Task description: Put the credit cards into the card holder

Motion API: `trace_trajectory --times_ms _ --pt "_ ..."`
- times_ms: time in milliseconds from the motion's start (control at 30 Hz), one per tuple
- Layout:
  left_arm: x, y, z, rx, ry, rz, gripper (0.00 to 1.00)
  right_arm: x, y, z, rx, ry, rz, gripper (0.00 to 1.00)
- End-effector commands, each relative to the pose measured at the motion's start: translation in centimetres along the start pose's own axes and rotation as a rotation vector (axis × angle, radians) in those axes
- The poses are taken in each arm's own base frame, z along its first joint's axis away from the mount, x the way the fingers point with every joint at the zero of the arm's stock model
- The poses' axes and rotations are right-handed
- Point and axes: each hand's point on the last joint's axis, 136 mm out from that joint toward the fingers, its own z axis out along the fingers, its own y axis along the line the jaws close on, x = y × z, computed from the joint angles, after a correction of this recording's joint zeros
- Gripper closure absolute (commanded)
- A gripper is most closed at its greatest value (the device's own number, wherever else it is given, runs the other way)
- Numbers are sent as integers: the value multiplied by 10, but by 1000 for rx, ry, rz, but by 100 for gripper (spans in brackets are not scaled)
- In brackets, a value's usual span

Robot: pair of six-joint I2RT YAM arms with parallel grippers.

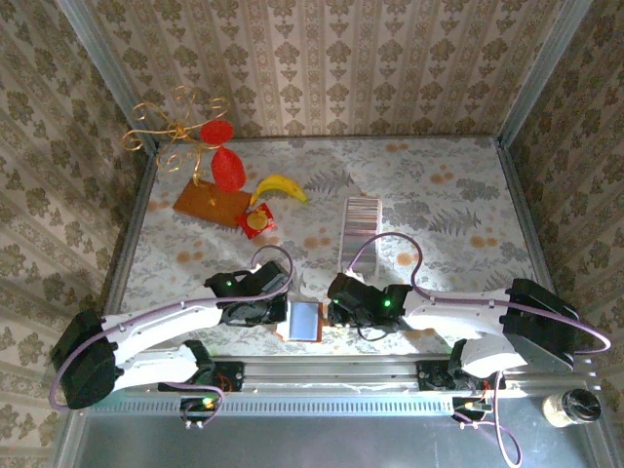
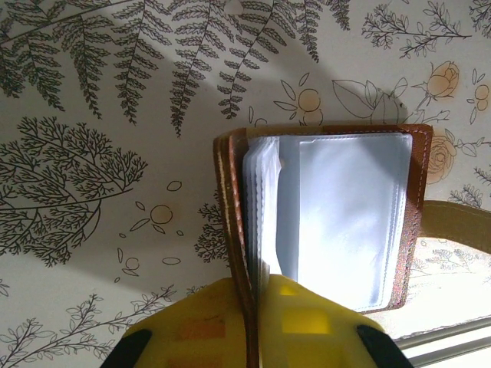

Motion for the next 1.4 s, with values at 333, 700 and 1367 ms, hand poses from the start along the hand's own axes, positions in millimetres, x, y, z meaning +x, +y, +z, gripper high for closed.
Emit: trace_trajectory --times_ms 333,700,1367 --pt "3 -60 13 219 54 -34 63 12 -18 5 11 4 35 100" --pt "-18 -90 -7 246 8 53 48 4 -41 -12 44 -85 93 100" --pt "11 -107 58 324 64 -18 90 -1 -51 -23 48 -104 103 100"
